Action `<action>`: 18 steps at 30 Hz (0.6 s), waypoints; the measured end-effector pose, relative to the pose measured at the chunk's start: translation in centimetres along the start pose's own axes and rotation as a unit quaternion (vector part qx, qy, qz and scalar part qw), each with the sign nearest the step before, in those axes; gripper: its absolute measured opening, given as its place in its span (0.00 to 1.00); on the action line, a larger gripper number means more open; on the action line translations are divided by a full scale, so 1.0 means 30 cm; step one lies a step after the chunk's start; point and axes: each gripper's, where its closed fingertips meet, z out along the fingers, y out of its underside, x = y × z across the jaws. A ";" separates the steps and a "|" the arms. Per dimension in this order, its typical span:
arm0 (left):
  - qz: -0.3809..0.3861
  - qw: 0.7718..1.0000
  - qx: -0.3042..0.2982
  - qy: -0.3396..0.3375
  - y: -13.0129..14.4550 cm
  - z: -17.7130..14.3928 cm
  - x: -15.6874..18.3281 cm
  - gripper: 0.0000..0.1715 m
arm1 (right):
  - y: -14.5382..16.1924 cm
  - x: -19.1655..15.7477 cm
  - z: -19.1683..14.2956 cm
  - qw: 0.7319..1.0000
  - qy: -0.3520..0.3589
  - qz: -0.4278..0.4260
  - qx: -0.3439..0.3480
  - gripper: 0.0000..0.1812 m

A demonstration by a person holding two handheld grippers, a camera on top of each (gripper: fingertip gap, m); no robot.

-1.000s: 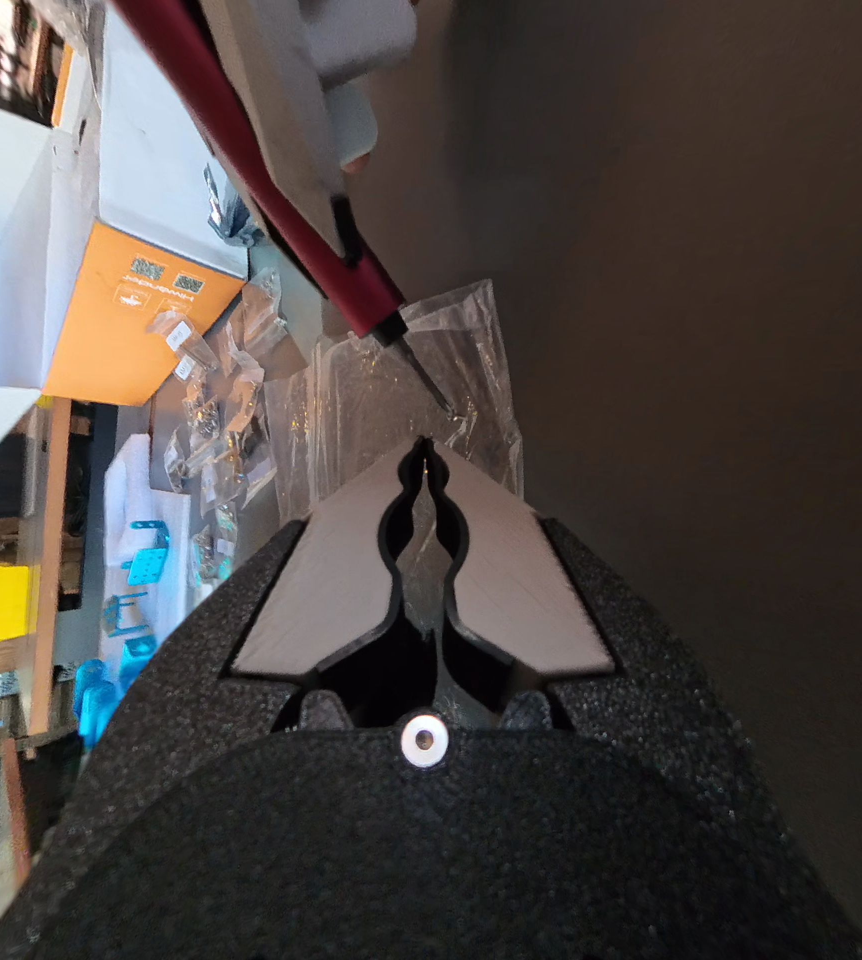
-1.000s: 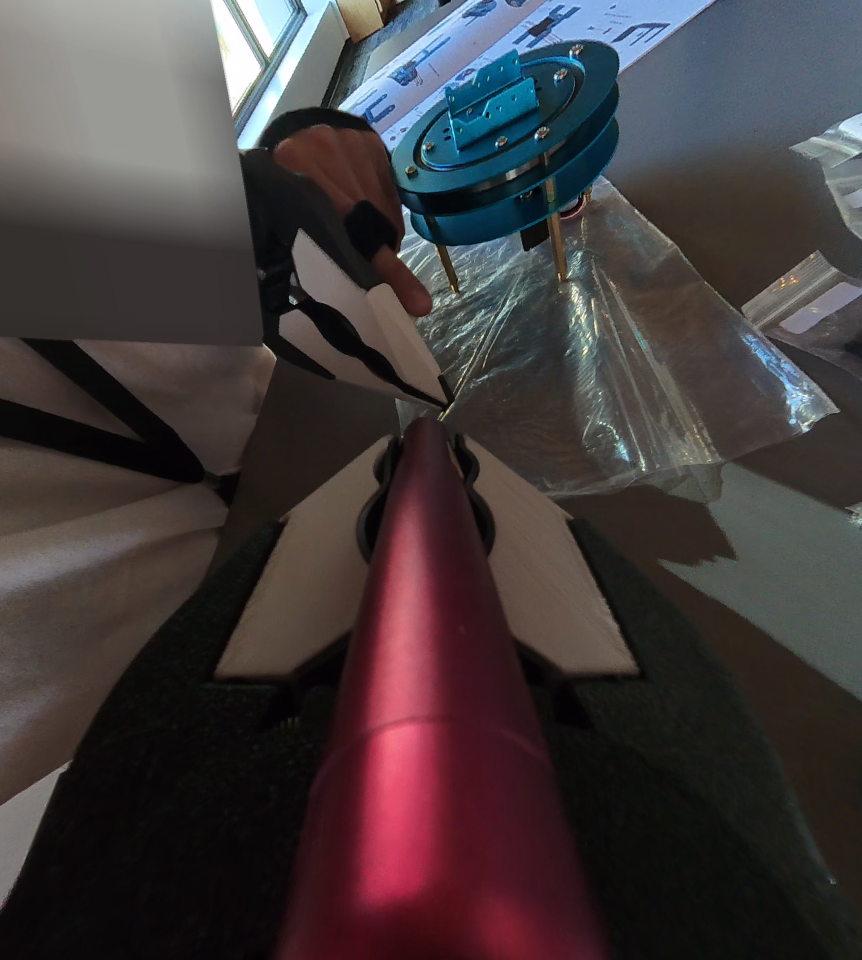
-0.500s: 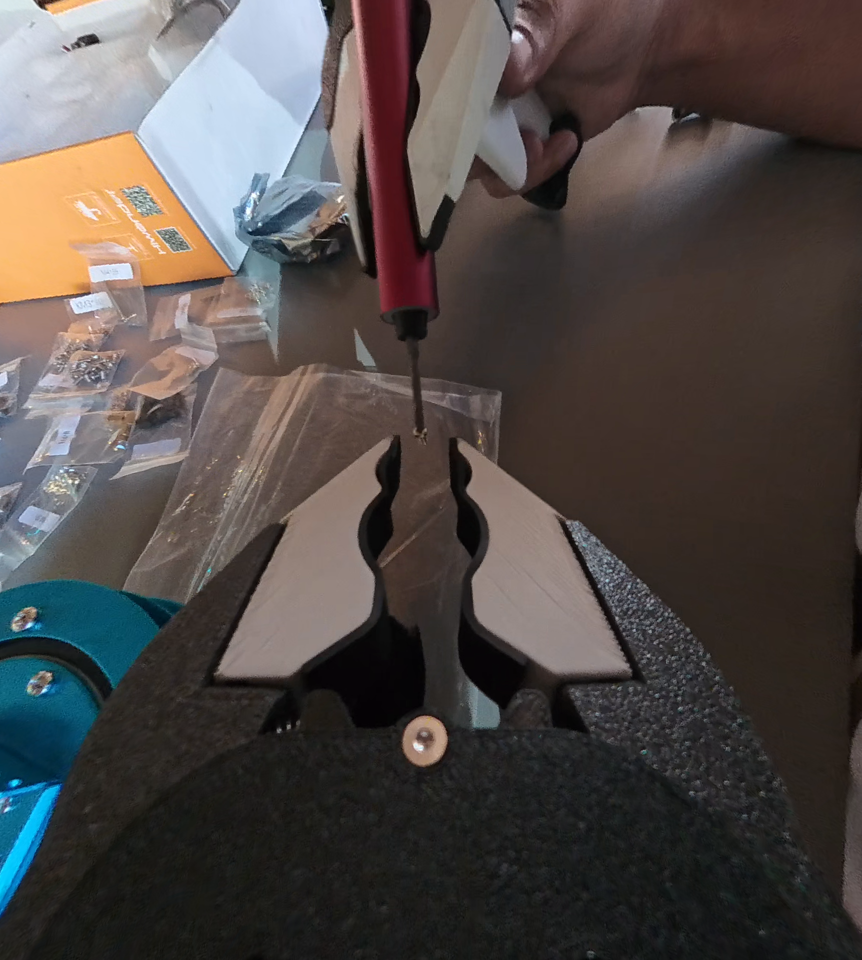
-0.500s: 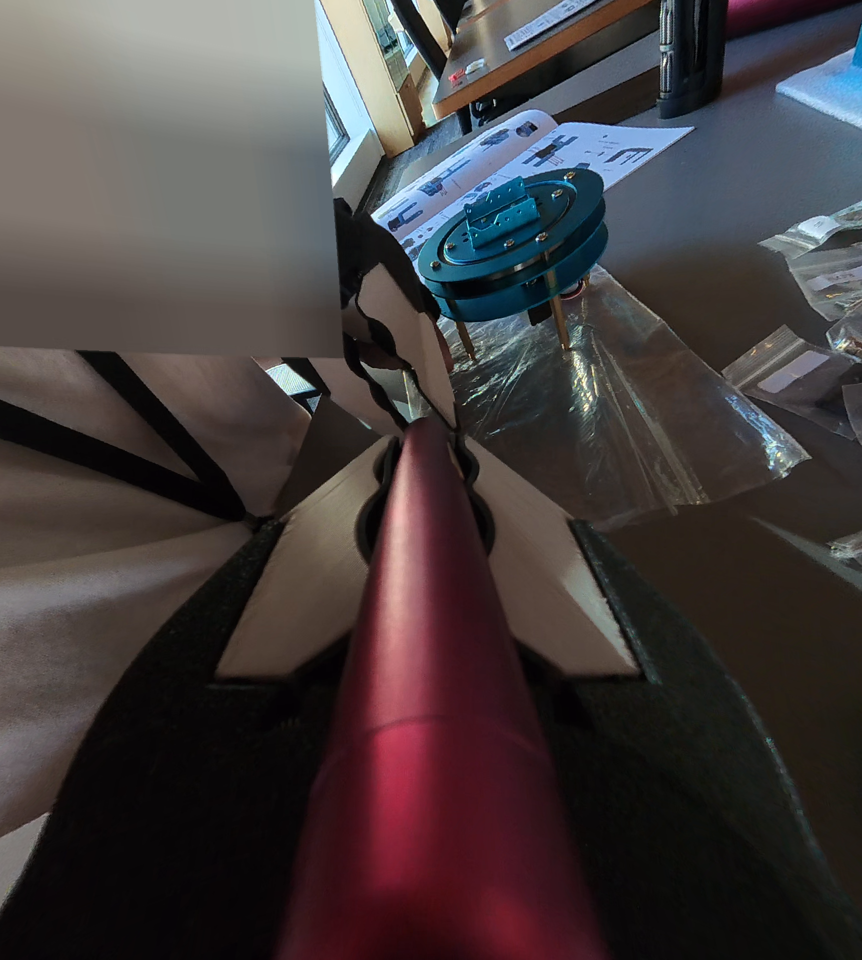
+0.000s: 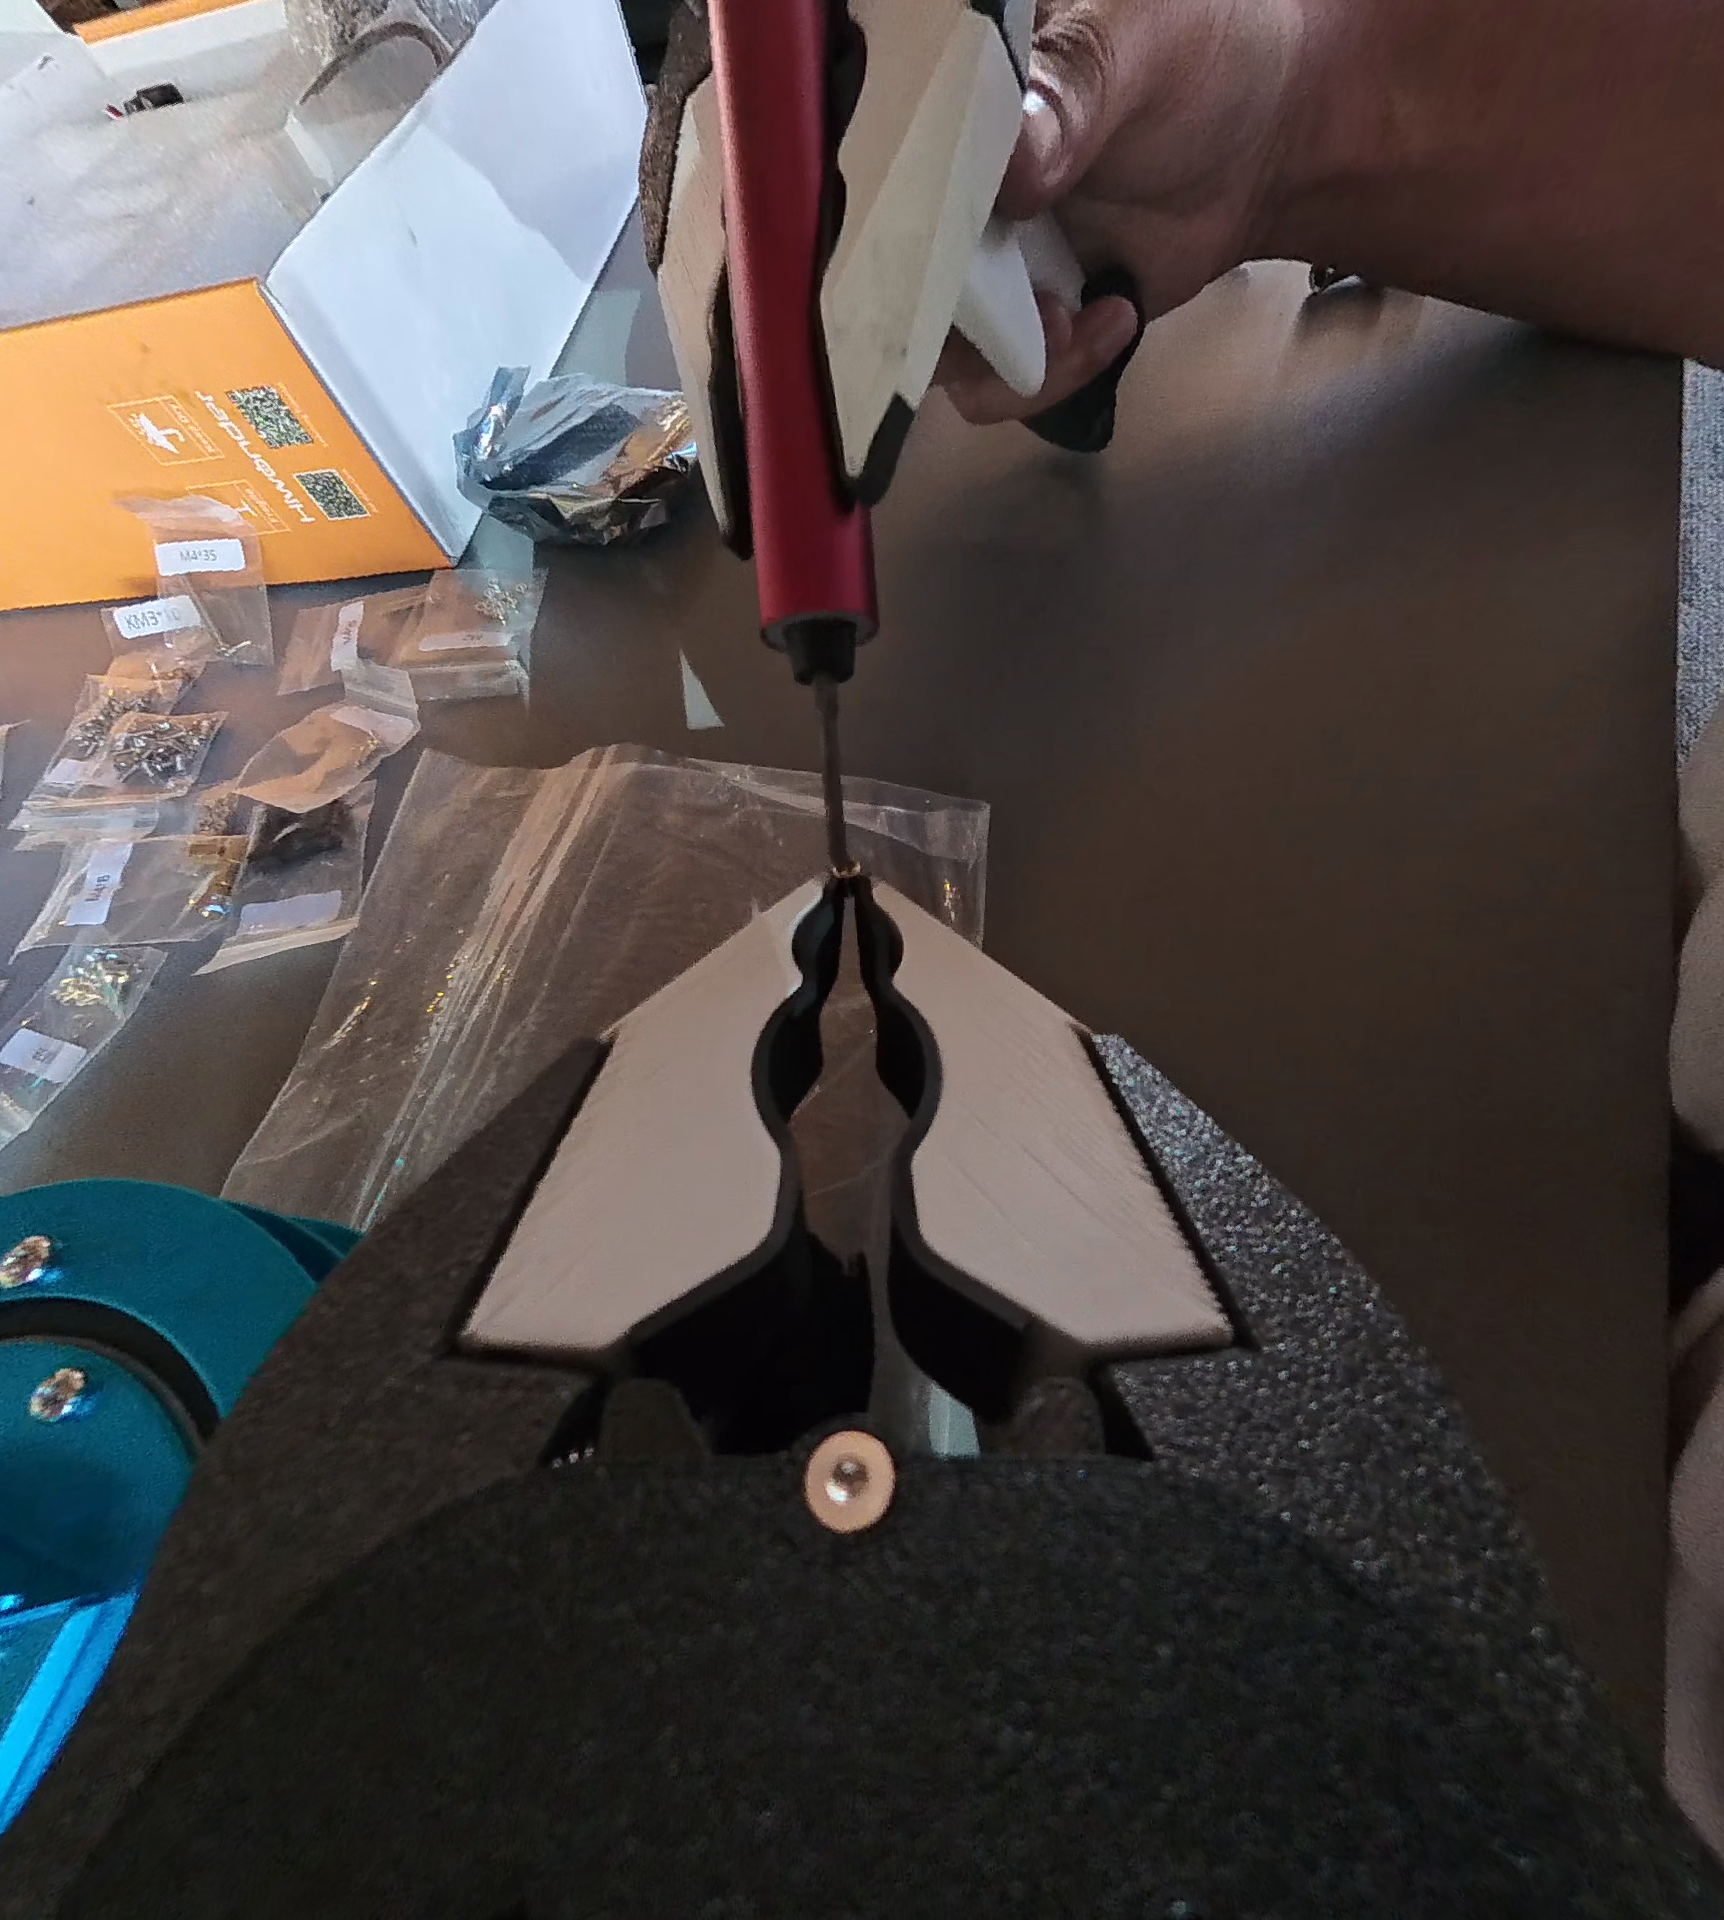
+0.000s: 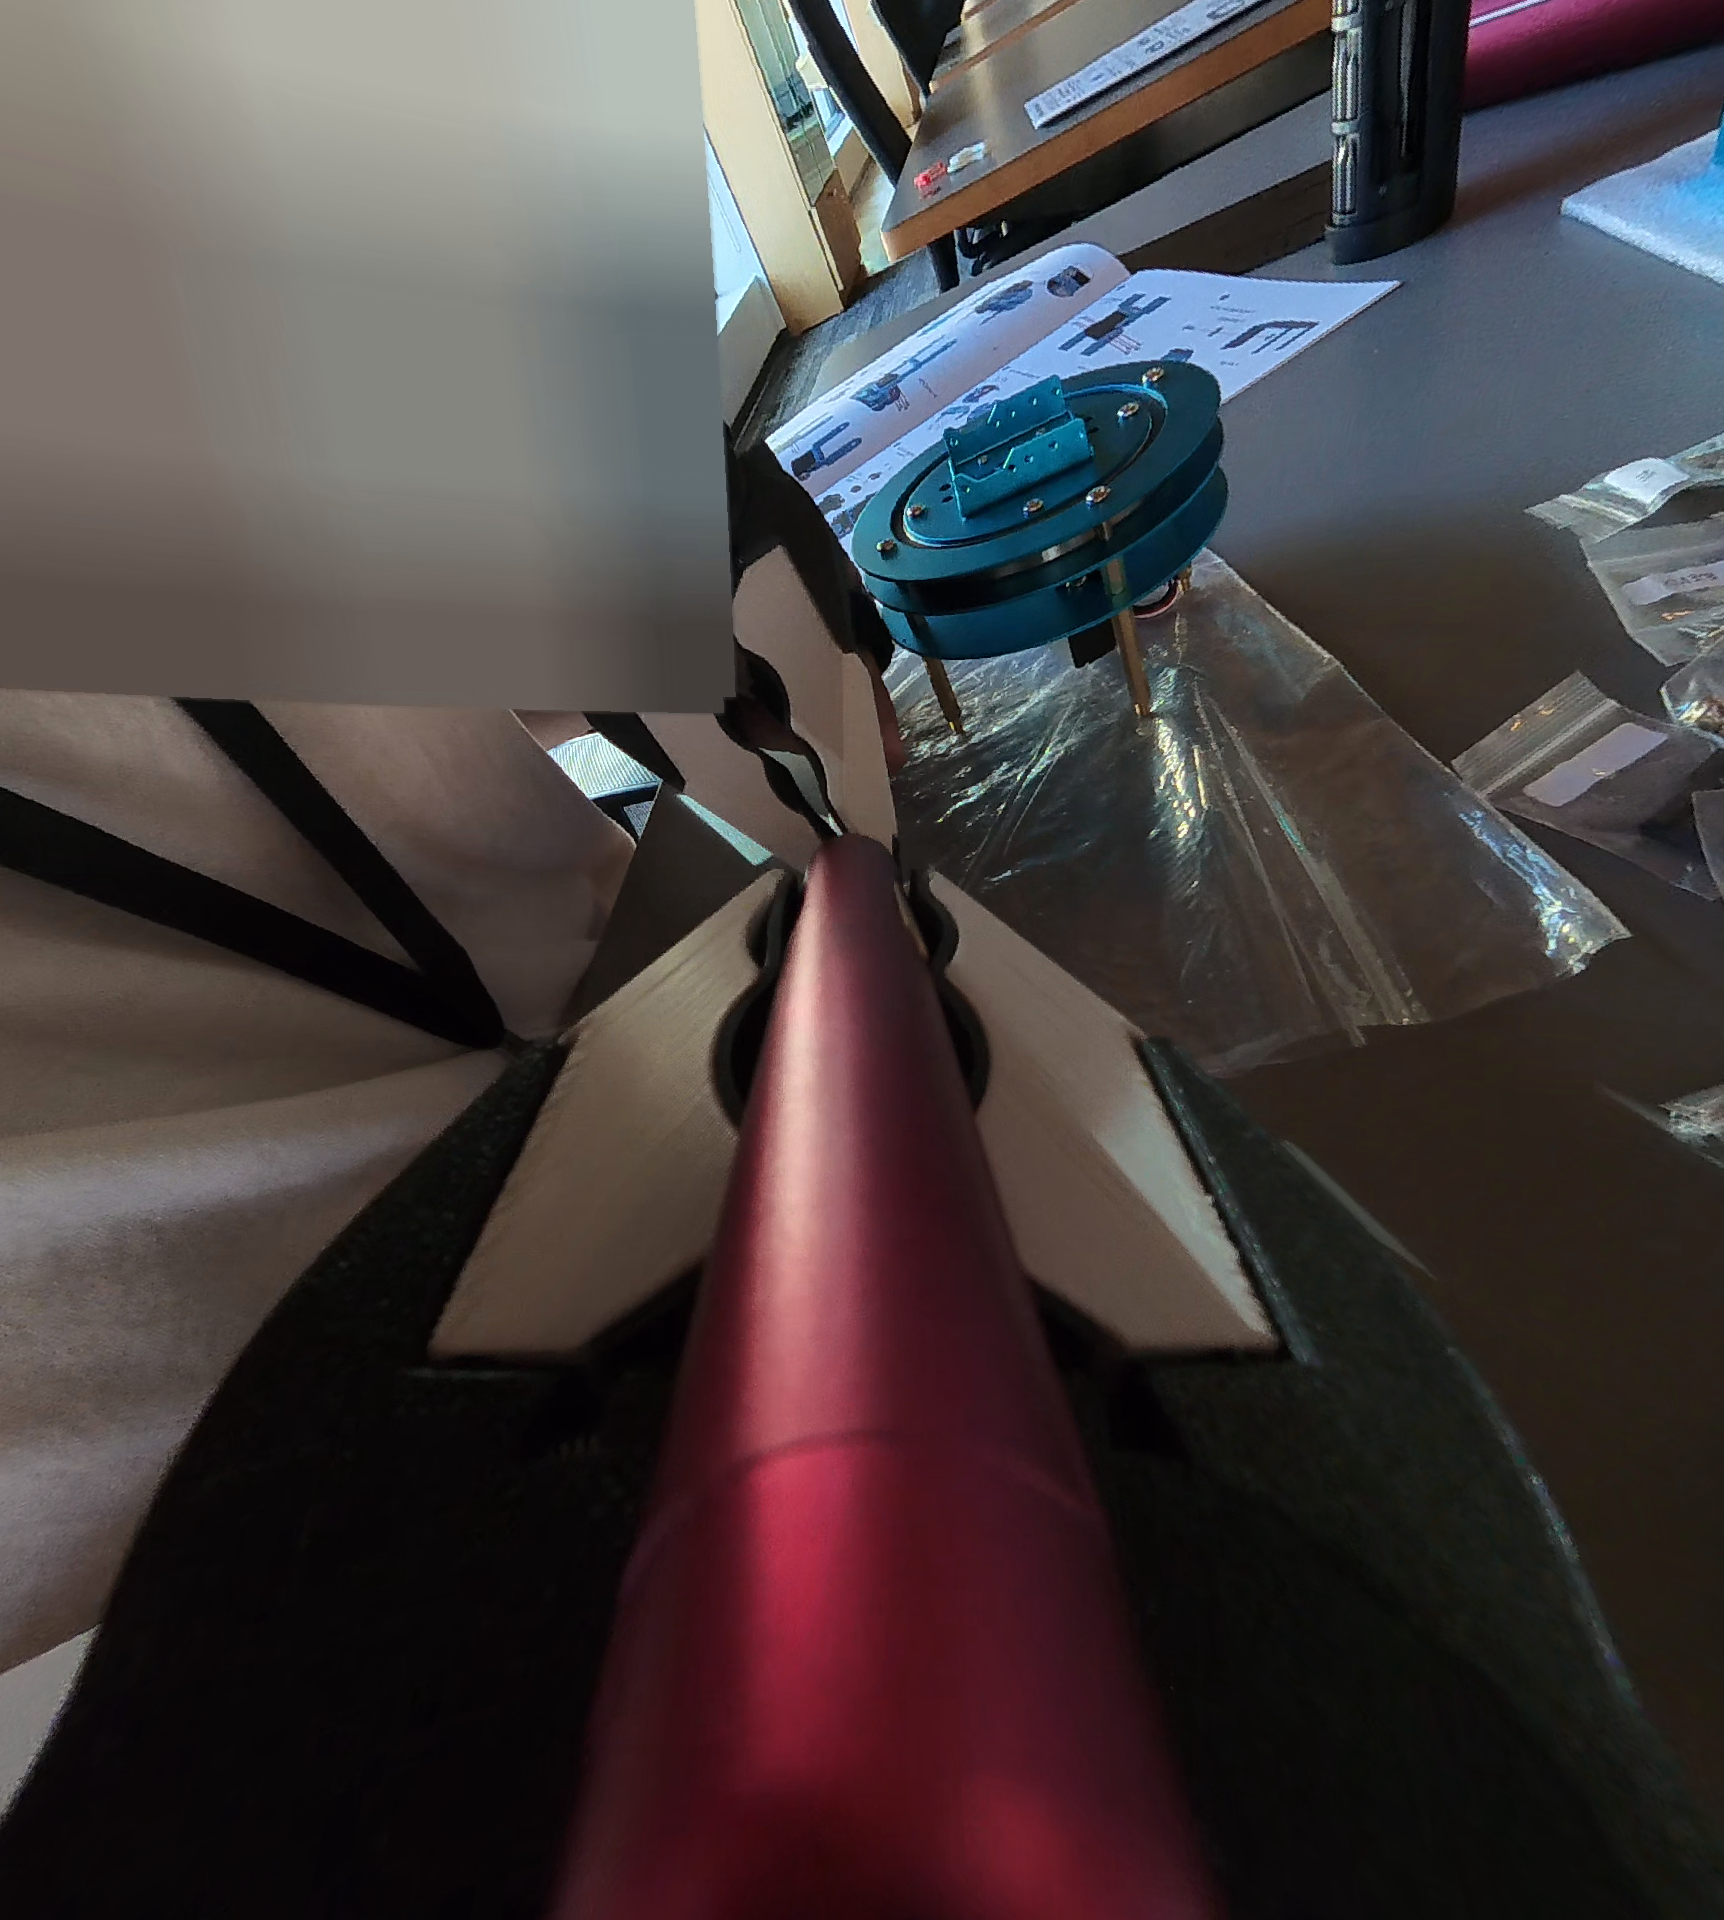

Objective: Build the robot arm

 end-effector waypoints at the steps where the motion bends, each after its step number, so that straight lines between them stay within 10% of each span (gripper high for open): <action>1: 0.001 1.000 -0.001 0.001 0.001 0.000 0.002 0.01 | 0.001 -0.001 0.001 1.000 -0.001 0.000 -0.001 0.11; 18: 0.046 0.997 -0.063 0.001 0.054 0.016 0.011 0.01 | 0.044 0.007 0.020 0.998 0.026 -0.028 -0.046 0.11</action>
